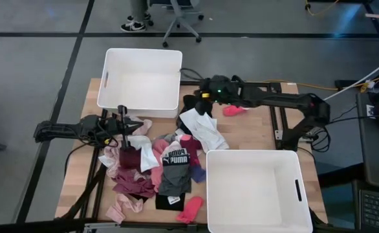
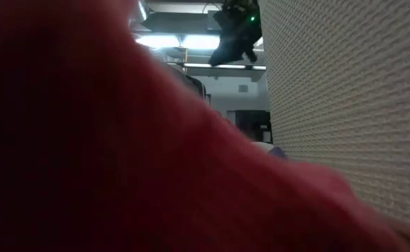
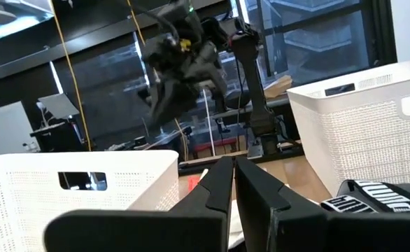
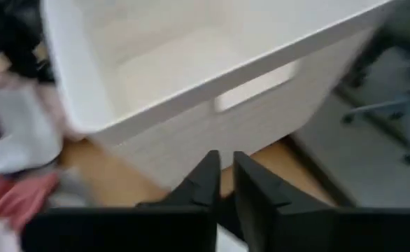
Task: Sort clothes
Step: Put the white underwear into the bottom white bin
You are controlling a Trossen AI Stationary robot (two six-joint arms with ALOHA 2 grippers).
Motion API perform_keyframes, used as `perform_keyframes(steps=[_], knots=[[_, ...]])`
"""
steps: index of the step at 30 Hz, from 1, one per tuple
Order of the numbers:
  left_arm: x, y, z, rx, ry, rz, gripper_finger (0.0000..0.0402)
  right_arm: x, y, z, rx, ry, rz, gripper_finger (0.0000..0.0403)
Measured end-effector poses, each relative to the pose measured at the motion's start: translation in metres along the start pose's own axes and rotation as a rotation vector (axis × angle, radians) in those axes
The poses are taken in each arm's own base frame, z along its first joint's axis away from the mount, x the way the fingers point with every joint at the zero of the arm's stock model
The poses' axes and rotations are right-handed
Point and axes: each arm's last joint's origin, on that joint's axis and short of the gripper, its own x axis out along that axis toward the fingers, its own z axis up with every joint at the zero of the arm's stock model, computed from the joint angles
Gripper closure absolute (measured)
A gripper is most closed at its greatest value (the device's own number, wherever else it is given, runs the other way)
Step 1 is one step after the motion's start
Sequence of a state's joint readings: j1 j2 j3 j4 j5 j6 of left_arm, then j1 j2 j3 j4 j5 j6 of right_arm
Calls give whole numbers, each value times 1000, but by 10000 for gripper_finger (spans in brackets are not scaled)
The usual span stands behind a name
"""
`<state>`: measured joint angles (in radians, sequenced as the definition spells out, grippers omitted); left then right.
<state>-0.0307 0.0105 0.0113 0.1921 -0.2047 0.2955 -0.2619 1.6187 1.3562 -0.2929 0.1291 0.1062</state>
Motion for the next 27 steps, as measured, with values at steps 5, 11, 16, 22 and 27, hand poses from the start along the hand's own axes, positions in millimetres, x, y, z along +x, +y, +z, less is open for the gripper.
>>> perform_keyframes(steps=[5,11,16,22,27], knots=[[0,0,0,-1,3,-1,391,17,4,-18,-7,176,116,247],[0,0,0,-3,4,-2,391,27,11,-38,-5,330,139,154],[0,0,0,-2,5,-2,391,42,18,-49,-38,371,148,123],[0,0,0,-4,5,-2,391,64,17,-66,-57,435,80,127],[0,0,0,-3,6,-2,391,78,18,-80,-66,488,74,137]])
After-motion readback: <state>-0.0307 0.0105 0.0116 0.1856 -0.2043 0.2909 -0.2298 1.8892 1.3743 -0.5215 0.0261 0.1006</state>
